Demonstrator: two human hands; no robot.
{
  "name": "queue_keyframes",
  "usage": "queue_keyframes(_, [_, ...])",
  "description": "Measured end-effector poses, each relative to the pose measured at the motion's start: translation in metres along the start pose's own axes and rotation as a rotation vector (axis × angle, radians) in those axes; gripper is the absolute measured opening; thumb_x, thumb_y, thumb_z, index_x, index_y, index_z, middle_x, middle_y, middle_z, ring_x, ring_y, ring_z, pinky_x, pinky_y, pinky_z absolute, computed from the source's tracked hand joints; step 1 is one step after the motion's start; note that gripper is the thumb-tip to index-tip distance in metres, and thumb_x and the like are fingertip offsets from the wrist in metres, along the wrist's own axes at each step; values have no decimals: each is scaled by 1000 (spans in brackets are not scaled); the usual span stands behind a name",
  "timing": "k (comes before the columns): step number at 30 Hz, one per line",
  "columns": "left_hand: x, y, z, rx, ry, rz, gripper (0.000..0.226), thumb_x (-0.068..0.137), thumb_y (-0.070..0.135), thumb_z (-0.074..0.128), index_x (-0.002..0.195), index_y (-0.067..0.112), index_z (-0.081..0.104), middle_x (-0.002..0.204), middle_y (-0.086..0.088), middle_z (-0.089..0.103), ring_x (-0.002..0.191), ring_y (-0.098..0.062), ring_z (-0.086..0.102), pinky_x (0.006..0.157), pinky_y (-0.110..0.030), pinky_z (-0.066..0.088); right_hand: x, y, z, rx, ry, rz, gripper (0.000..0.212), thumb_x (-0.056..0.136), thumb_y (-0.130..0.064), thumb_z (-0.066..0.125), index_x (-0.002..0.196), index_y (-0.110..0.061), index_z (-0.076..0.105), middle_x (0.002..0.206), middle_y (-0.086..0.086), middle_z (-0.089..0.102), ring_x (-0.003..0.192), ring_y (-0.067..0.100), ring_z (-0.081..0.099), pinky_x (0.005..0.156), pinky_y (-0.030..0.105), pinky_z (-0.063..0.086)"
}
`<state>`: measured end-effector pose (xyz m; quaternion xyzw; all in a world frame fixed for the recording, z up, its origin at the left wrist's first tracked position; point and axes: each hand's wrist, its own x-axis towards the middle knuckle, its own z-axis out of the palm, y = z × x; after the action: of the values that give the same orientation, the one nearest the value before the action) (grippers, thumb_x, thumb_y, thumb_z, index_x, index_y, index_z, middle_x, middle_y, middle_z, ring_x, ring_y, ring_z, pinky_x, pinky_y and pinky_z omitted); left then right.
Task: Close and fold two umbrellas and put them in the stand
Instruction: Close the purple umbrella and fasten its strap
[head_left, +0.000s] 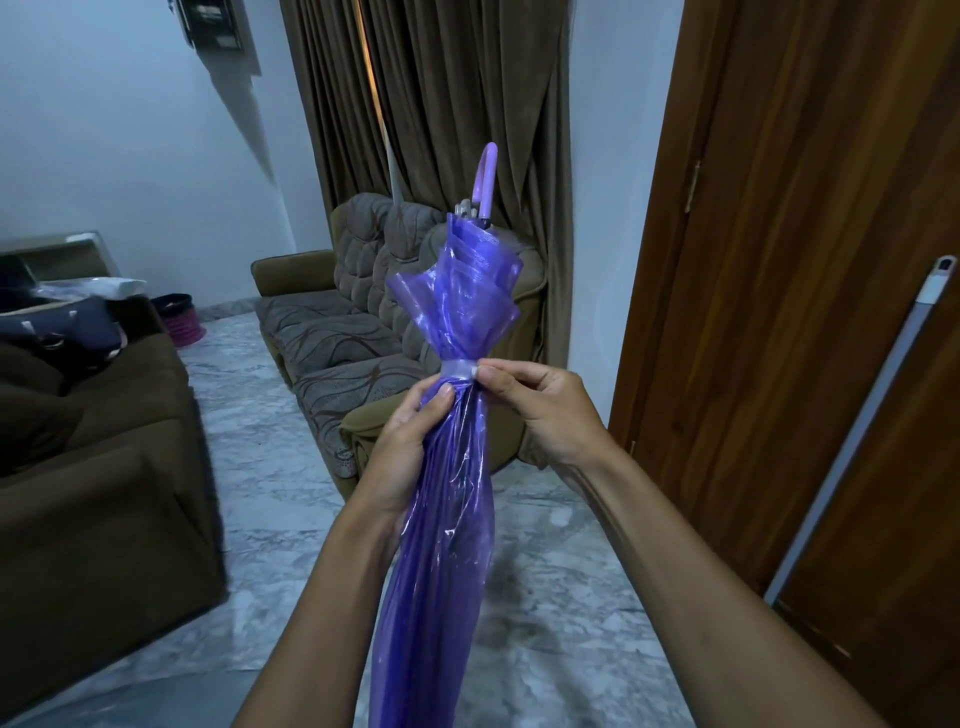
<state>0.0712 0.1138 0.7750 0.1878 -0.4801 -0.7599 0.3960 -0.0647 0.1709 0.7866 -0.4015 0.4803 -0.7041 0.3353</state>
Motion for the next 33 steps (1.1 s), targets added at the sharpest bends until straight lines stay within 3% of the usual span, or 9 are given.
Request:
queue_keyframes(5, [0, 3, 3, 44, 32, 20, 12, 96, 16, 51, 94, 11, 62, 74, -3, 68, 60, -9, 63, 57, -17, 53, 4, 7, 2, 124, 20, 77, 13, 84, -6, 71, 96, -5, 75, 89, 7, 76, 81, 12, 70, 86, 21, 56])
queue_keyframes(8, [1, 6, 6, 198, 49, 73, 14, 96, 22, 54, 92, 11, 62, 71, 2, 69, 60, -5, 62, 59, -15, 52, 5, 9, 4, 230, 48, 108, 10, 83, -5, 70, 92, -3, 74, 80, 5, 76, 71, 9, 69, 81, 21, 56])
queue_keyframes(12, [6, 11, 4, 362, 99, 117, 13, 94, 22, 59, 87, 14, 68, 71, 3, 71, 63, -5, 63, 63, -15, 50, 4, 10, 1, 231, 3, 121, 13, 89, -4, 63, 99, 2, 71, 80, 2, 76, 71, 6, 69, 80, 18, 56])
queue_keyframes(17, [9, 14, 1, 453, 65, 145, 15, 95, 18, 58, 92, 12, 72, 87, -11, 72, 77, -15, 64, 75, -23, 51, -2, 13, -1, 277, -30, 133, 13, 87, -5, 62, 98, -1, 70, 82, 2, 77, 74, 6, 71, 81, 18, 57])
queue_keyframes(22, [8, 10, 1, 520, 43, 208, 18, 98, 16, 53, 93, 10, 70, 77, 0, 70, 66, -2, 61, 65, -12, 49, -4, 13, 1, 284, 28, 118, 9, 84, -2, 66, 91, -2, 71, 78, 3, 76, 71, 8, 71, 78, 19, 58])
queue_keyframes(28, [1, 8, 1, 568, 8, 241, 22, 100, 16, 50, 98, 16, 71, 84, 1, 73, 74, -1, 64, 69, -10, 49, -6, 15, 3, 251, 35, 130, 4, 82, -4, 69, 85, -4, 71, 76, 3, 75, 70, 9, 70, 81, 21, 57])
queue_keyframes(33, [-3, 6, 1, 641, 22, 268, 22, 100, 16, 51, 100, 17, 73, 88, -4, 76, 76, -6, 66, 69, -12, 49, -5, 20, -1, 251, 5, 162, 22, 69, -17, 76, 87, -10, 65, 84, 5, 73, 76, 13, 66, 82, 24, 55])
